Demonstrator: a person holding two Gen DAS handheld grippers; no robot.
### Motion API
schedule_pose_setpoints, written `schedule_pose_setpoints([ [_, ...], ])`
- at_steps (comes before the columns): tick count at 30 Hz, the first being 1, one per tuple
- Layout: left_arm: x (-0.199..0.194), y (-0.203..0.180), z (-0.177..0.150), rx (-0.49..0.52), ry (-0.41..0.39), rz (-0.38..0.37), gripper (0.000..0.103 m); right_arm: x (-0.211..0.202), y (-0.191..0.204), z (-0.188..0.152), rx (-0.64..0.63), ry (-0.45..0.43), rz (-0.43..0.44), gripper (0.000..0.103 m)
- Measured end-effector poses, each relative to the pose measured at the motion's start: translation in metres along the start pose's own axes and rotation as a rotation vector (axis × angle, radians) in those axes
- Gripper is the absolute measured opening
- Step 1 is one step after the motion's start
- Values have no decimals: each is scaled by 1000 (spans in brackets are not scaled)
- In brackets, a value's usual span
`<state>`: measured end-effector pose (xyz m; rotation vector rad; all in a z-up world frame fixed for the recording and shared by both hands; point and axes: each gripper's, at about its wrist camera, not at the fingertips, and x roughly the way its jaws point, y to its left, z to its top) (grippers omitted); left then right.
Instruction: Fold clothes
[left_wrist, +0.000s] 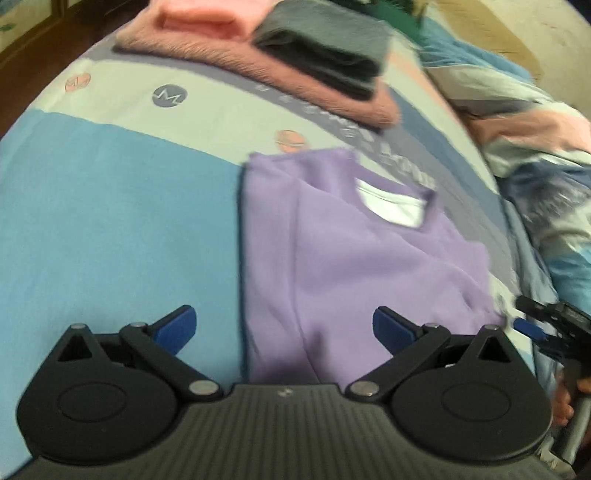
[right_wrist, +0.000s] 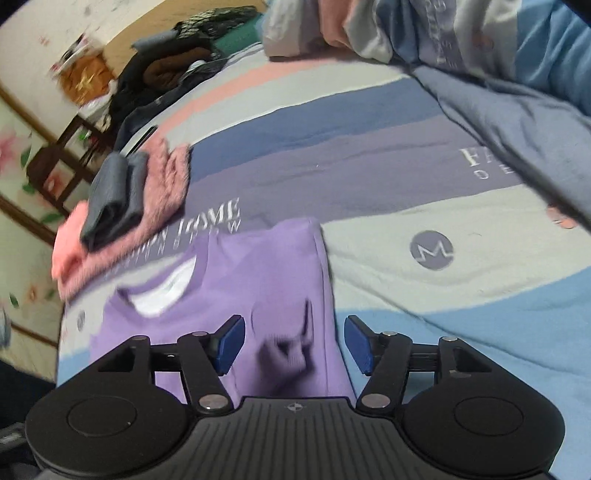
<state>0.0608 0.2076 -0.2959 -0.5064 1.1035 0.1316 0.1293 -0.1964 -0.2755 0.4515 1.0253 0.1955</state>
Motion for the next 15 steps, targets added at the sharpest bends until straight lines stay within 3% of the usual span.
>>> schedule_pose_setpoints([
  [3,24,5,22,12,19,24,103,20,-2,18,5,34,4,61],
  [10,68,13,41,-25,71,56,103,73,8,39,-193,174,20,68],
  [11,71,11,42,-14,60,52,102,81,9,38,-213,198,31,63],
  [12,74,9,43,-4,48,47,98,87,11,37,-224,212,42,50],
  [13,75,6,44,10,36,44,93,92,13,36,-232,220,50,43],
  [14,76,3,46,20,30,49,81,94,16,35,-246,219,38,22],
  [15,74,0,47,27,25,56,58,92,20,34,-262,208,34,15],
])
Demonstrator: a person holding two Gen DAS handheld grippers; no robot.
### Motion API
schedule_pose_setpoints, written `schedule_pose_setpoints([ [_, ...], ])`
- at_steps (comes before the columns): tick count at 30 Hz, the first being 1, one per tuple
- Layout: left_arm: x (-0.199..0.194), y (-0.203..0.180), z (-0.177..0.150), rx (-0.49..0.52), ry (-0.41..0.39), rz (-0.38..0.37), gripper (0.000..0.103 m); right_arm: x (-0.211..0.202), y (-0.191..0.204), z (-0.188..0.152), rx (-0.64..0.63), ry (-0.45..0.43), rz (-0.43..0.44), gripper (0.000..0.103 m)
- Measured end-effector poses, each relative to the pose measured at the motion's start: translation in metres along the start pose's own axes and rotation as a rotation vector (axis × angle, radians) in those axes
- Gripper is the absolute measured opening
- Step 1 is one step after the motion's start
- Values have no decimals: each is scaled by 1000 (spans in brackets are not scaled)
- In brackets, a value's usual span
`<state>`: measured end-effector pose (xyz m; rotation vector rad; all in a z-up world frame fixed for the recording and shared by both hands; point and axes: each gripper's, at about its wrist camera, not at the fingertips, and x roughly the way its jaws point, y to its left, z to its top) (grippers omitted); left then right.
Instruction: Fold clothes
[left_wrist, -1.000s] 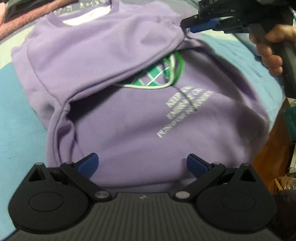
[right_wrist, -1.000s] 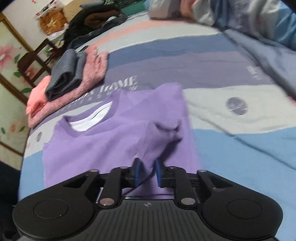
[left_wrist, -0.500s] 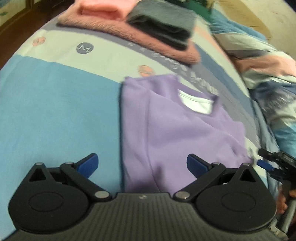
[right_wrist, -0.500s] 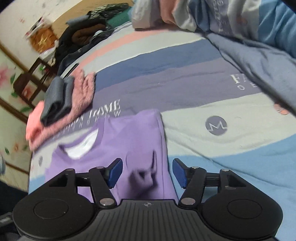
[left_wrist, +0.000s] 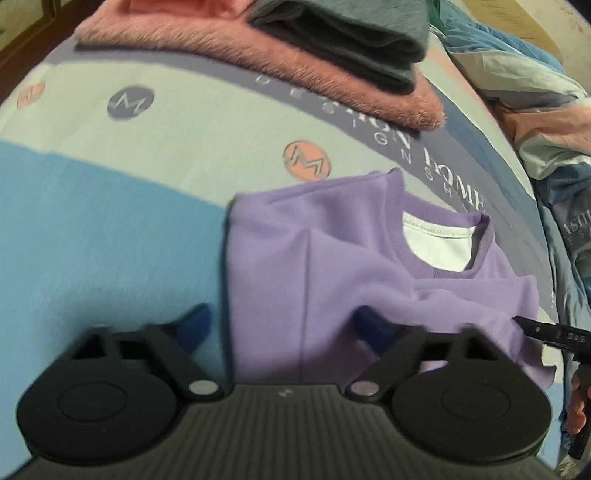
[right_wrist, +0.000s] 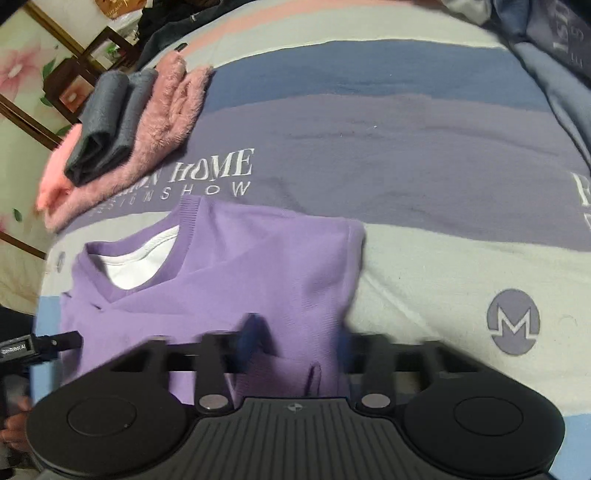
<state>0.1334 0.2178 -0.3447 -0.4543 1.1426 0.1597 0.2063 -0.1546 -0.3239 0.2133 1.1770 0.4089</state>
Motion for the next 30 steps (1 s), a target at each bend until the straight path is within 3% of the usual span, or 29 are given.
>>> schedule_pose_setpoints([
  [2,-5,-6,4,-18,-7,8,21,-8,7,-2,-34,-32,6,11],
  [3,-8,-10,7,-26,-10,12,14,-14,12,-4,-52,-52,10,10],
  [6,-17,-36,11,72,-57,99,11,-41,22,-2,-83,-125,18,10],
  [10,-44,-71,19,202,-175,114,11,-81,44,7,-157,-237,5,10],
  [17,-71,-111,54,255,-359,100,11,-120,50,36,-144,-438,-49,10],
  [19,-61,-122,63,299,-361,132,13,-114,44,46,-143,-455,-88,10],
  [20,-53,-126,68,321,-350,150,22,-103,39,51,-133,-426,-108,10],
  [21,-40,-128,72,331,-314,180,32,-86,31,57,-104,-369,-136,14],
  [23,-18,-127,72,333,-229,286,33,-65,10,59,-17,-265,-261,17],
  [24,-12,-126,70,330,-198,336,32,-56,0,59,27,-216,-329,13],
  [25,-21,-121,63,318,-214,331,32,-46,-10,59,71,-166,-397,13],
  [26,-33,-117,55,306,-236,294,38,-50,-18,53,120,-174,-418,15],
  [28,-53,-111,37,300,-260,244,58,-69,-28,33,212,-240,-391,23],
  [30,-69,-107,15,309,-262,218,79,-80,-28,9,243,-243,-328,37],
])
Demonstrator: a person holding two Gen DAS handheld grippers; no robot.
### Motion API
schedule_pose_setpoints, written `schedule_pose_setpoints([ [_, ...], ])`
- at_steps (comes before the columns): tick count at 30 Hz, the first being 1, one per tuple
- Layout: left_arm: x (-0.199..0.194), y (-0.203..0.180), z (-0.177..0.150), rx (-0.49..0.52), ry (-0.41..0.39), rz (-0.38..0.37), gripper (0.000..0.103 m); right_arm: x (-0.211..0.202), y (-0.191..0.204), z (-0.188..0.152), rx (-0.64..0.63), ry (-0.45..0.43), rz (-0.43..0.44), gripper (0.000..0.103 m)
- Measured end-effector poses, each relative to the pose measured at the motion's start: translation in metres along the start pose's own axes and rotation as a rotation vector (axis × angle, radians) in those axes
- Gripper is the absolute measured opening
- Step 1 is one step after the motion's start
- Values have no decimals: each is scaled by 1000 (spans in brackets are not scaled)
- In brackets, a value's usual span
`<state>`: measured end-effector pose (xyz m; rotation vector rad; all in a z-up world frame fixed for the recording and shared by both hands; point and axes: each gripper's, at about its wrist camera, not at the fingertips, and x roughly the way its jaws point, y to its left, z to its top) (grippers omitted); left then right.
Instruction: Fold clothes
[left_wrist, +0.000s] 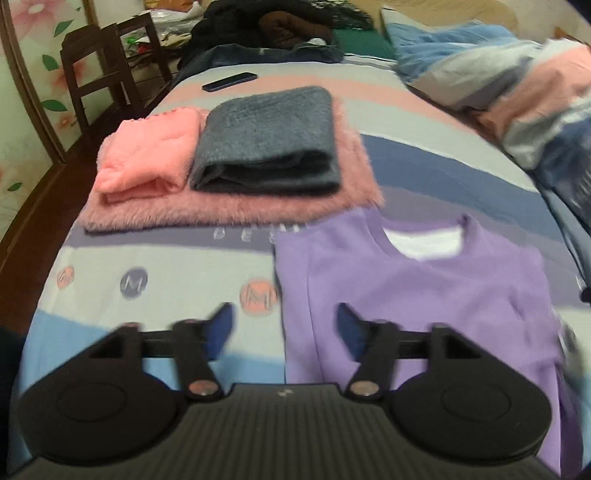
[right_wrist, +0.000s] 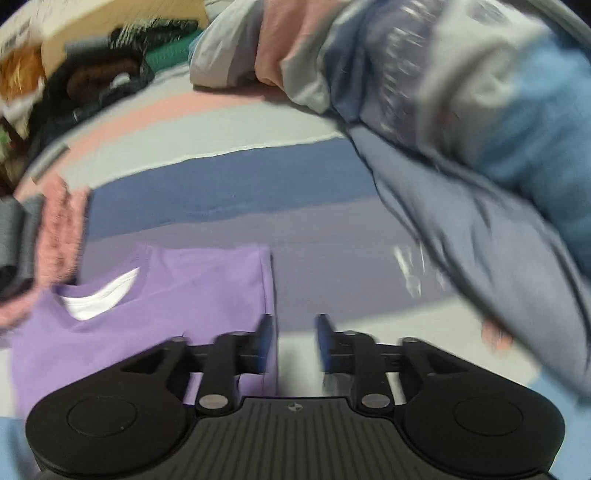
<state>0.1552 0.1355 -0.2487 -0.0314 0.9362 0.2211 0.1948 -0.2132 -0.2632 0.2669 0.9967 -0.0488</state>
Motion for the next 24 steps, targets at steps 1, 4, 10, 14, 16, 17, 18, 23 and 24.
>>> schedule_pose_setpoints([
  [1,-6,-2,-12,22,18,2,81,-6,-3,-11,-5,12,30,38],
  [4,-12,-12,-47,73,115,-12,82,-13,-8,-50,-92,70,78,44],
  [10,-20,-34,-105,172,234,-108,91,4,-11,-99,-293,196,85,33],
  [14,3,-35,-142,221,362,22,94,-2,-20,-99,-328,182,18,5],
  [16,3,-20,-151,152,380,24,100,-11,-31,-96,-261,178,-19,5],
  [17,2,-13,-155,118,390,25,102,-11,-36,-98,-242,186,-23,6],
  [18,2,-5,-159,80,412,27,103,-9,-36,-102,-257,196,-32,7],
  [23,-14,10,-171,5,447,36,102,-12,-33,-100,-249,200,-26,12],
  [24,-20,9,-173,29,440,48,102,-23,-42,-98,-188,179,-6,27],
])
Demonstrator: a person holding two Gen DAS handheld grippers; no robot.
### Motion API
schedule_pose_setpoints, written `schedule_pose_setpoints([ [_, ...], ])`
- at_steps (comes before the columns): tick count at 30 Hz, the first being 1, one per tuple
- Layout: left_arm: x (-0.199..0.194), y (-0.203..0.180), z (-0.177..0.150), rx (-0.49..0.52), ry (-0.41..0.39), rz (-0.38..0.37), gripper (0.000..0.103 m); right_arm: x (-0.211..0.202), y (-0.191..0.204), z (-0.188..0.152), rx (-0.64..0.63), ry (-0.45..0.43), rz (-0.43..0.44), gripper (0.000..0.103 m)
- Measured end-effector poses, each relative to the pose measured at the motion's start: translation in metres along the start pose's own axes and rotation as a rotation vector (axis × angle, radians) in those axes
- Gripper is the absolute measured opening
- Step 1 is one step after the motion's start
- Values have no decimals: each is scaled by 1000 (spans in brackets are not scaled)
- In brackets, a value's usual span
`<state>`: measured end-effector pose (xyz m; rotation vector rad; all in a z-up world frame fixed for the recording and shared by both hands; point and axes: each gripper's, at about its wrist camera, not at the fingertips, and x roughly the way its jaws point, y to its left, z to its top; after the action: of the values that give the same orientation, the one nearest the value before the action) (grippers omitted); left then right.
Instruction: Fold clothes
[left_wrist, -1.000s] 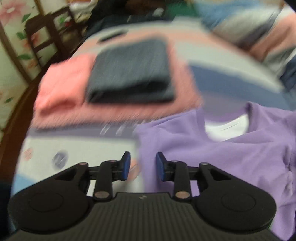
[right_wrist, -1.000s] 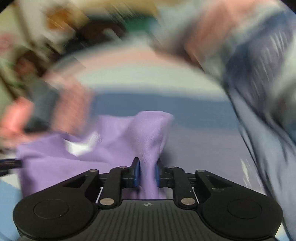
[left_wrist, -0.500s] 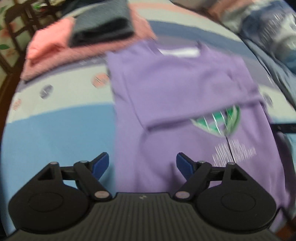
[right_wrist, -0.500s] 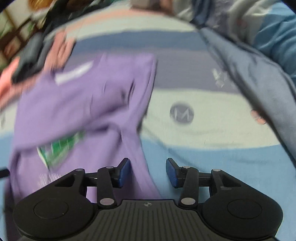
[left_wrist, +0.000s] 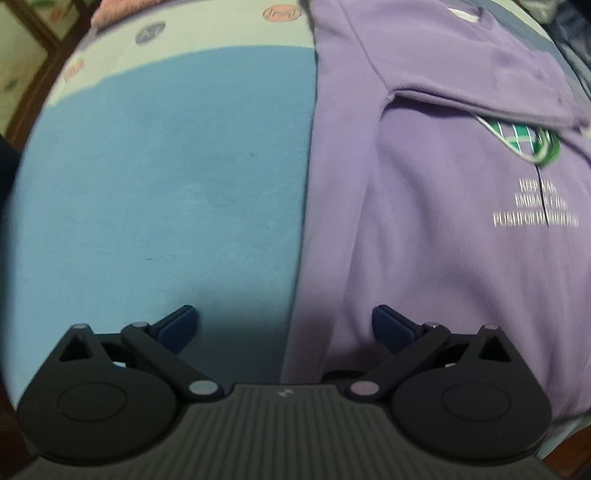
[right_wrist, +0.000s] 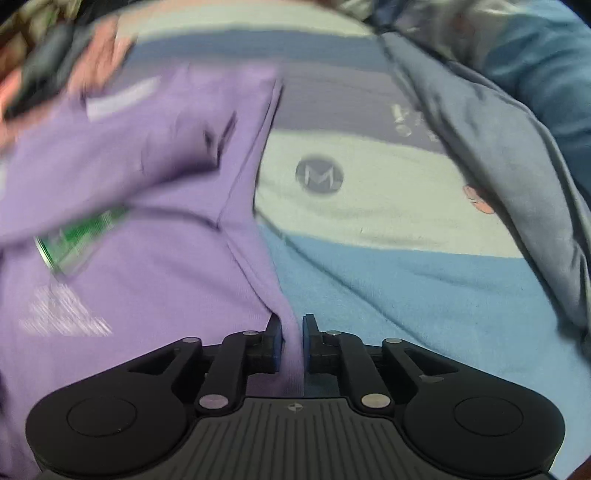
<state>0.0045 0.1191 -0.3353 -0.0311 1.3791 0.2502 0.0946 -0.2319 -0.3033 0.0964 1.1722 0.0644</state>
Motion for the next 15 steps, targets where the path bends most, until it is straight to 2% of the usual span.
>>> schedule_pose_setpoints([
  [1,-3,-2,-5,21,3,19,102,-10,-10,-3,57,-20,16,38],
  [2,-6,-3,-10,42,5,37,102,-20,-20,-9,102,-28,25,55],
  [3,-10,-5,-15,62,8,55,102,-29,-30,-16,140,-29,30,58],
  [6,-16,-5,-32,69,43,51,102,-46,-52,-49,190,29,70,57],
  [9,-17,-5,-53,73,105,41,102,-54,-70,-82,213,111,149,57],
  [13,-11,-3,-83,5,164,-7,103,-41,-75,-117,262,221,275,57],
  [14,-11,-1,-88,-24,169,-18,103,-36,-72,-123,261,242,286,53],
  [15,-10,0,-92,-49,170,-27,103,-32,-69,-127,255,263,280,36],
])
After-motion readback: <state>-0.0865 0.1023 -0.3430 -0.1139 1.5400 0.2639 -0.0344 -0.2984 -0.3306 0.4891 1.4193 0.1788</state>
